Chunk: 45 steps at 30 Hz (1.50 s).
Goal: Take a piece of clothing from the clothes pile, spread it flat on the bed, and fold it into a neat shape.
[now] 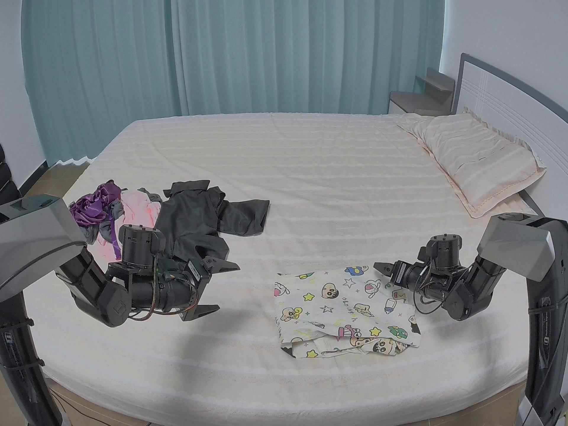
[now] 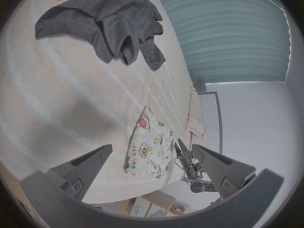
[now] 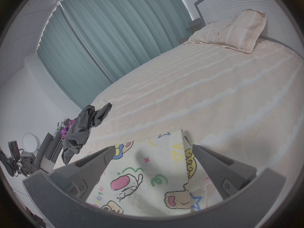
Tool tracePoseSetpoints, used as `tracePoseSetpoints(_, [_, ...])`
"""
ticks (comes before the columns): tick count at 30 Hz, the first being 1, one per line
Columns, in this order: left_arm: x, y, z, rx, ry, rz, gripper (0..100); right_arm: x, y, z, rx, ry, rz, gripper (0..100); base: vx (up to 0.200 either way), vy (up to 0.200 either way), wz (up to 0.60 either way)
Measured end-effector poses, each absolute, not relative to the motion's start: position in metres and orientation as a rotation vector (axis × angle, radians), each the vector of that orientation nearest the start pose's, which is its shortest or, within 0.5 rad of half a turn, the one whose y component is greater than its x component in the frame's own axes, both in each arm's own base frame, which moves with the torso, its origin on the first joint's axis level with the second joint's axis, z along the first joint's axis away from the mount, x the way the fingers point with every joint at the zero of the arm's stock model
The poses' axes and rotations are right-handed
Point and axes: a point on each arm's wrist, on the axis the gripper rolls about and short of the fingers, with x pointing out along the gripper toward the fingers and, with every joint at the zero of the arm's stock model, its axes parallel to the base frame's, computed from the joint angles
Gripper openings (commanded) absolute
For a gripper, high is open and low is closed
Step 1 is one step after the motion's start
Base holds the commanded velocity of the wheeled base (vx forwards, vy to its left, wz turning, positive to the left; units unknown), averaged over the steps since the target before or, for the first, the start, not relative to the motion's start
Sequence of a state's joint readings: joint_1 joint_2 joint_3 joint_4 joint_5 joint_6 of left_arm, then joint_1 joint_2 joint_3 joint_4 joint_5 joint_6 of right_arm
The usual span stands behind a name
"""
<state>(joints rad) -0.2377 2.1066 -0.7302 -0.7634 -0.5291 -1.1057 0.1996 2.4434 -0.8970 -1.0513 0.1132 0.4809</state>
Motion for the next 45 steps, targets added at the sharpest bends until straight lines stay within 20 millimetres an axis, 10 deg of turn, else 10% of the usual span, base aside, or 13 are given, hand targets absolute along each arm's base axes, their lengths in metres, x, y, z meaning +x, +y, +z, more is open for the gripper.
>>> tracePoseSetpoints(4, [0.330, -0.092, 0.044, -1.104, 0.973, -0.324, 100, 0.396, 0.082, -0.034, 0.434, 0.575, 0.179, 100, 0.000, 0.000, 0.00])
tracePoseSetpoints(5, [0.330, -0.092, 0.044, -1.105, 0.972, -0.323, 100, 0.397, 0.083, -0.036, 0.430, 0.584, 0.178, 0, 0.000, 0.000, 0.00])
tracePoseSetpoints(38, [0.330, -0.092, 0.043, -1.105, 0.974, -0.322, 100, 0.398, 0.028, -0.033, 0.464, 0.581, 0.023, 0, 0.000, 0.000, 0.00])
tracePoseSetpoints(39, [0.330, -0.092, 0.043, -1.105, 0.973, -0.322, 100, 0.398, 0.027, -0.033, 0.464, 0.582, 0.022, 100, 0.000, 0.000, 0.00])
tracePoseSetpoints(45, [0.330, -0.092, 0.043, -1.105, 0.973, -0.322, 100, 0.396, 0.025, -0.035, 0.469, 0.601, 0.011, 100, 0.000, 0.000, 0.00])
